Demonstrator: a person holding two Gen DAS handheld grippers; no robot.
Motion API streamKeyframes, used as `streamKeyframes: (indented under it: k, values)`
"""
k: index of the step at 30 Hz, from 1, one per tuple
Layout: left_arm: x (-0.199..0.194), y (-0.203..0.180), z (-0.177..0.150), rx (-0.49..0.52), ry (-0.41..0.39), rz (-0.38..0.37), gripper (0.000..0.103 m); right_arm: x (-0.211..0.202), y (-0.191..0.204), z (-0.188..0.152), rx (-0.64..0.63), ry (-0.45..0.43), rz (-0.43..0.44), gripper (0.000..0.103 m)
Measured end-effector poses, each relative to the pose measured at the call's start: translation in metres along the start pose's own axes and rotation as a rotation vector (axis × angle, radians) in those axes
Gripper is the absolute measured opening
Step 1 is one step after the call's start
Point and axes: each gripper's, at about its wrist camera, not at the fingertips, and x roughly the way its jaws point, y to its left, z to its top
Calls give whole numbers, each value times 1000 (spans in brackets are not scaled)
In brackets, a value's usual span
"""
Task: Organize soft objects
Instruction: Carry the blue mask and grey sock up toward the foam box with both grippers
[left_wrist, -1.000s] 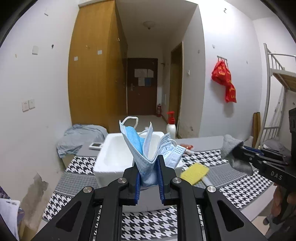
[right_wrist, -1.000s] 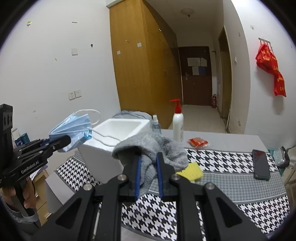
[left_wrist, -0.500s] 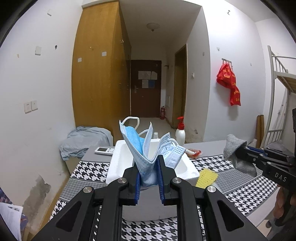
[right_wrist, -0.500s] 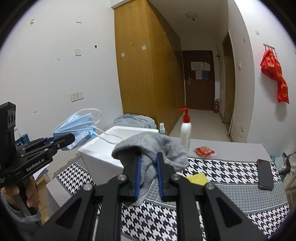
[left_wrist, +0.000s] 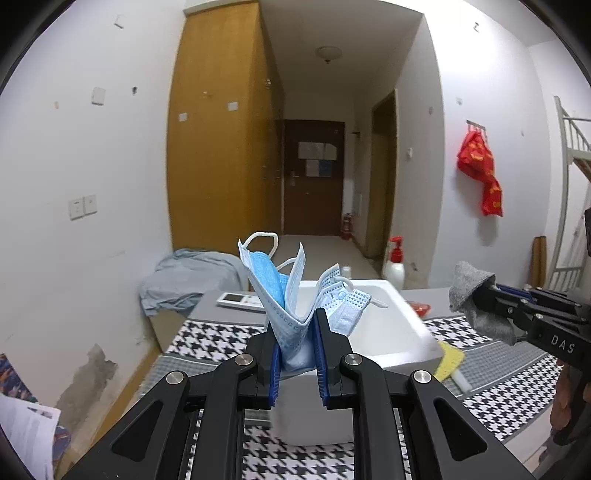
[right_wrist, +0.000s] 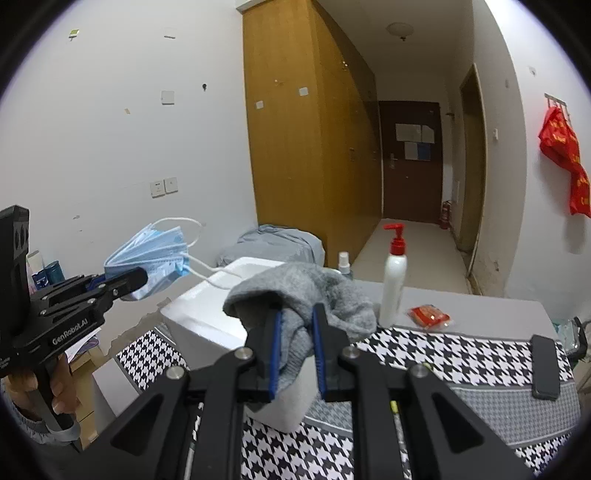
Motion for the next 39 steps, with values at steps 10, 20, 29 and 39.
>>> streamKeyframes:
  k: [10,20,29,39]
  values:
    - [-2,25,-5,-36,11,81,17,32,22,16,-34,17,67,19]
    - [-4,38,-8,-55,13,128,17,59,36,19,-52,59,100,19]
    - [-6,50,-16,-66,25,172,17,79,40,20,-50,93,112,19]
    - [-1,60,-22,-78,43,170,17,103,42,20,-46,147,96,44]
